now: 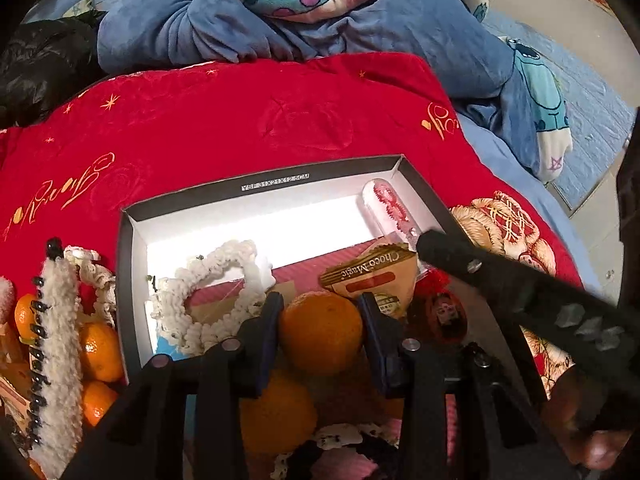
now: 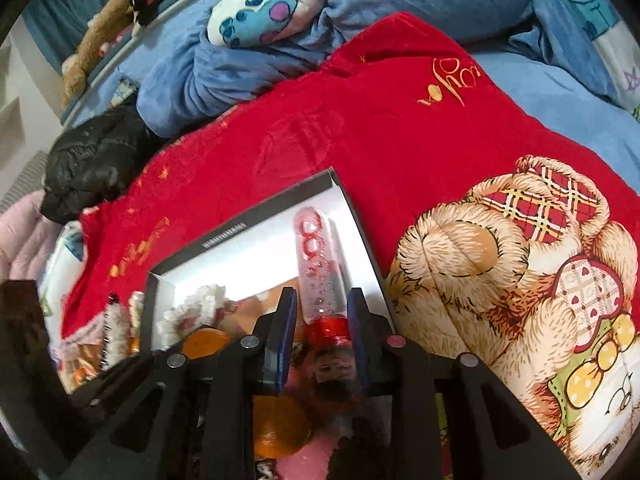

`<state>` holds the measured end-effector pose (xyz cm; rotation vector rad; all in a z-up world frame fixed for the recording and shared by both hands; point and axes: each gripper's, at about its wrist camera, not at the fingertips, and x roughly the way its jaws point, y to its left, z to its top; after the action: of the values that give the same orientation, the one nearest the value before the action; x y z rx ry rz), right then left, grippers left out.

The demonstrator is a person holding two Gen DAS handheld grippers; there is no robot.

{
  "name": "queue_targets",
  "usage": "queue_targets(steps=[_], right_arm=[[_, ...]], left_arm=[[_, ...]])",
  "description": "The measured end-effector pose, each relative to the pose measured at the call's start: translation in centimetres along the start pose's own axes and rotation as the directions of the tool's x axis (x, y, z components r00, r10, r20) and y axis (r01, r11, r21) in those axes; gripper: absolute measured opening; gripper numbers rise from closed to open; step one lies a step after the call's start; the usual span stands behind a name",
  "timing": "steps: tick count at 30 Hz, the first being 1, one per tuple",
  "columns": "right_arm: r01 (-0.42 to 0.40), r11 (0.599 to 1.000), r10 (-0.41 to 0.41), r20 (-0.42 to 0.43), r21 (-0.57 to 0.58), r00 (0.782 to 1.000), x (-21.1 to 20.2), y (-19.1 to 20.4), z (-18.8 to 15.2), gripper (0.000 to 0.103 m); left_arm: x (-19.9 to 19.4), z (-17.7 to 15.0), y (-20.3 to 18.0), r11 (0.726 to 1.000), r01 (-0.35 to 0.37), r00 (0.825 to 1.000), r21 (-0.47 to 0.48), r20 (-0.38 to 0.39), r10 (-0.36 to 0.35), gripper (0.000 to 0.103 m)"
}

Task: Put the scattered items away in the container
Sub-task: 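Open the left gripper to drop the orange while the right gripper releases the tube in the box, then withdraw both grippers from the box back toward the pile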

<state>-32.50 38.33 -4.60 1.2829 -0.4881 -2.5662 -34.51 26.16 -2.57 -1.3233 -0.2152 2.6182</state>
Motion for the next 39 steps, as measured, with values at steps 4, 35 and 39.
queue_targets(steps=[4,35,39], right_arm=[[-0.095,0.995,0.093,0.05,0.028,0.994,-1.6,0.2,0.2,0.046],[-0.04,0.939,0.161,0.334,-0.341,0.929,-13.7,13.8,-3.7,0.103],[-0.038,0.942,0.163,0.357,-0.332,0.92,-14.5,16.4,-5.5,0.103]], left_arm=[[-0.7,-0.1,-0.1,0.999,0.033,0.999,0.007,0.019,-0.033,0.065],[-19.4,-2.3,4.0,0.978,-0.203,0.921,0.057,0.351,0.17,0.103],[-22.3,-3.4,5.8,0.966,-0.247,0.913,0.072,0.353,0.207,0.103]])
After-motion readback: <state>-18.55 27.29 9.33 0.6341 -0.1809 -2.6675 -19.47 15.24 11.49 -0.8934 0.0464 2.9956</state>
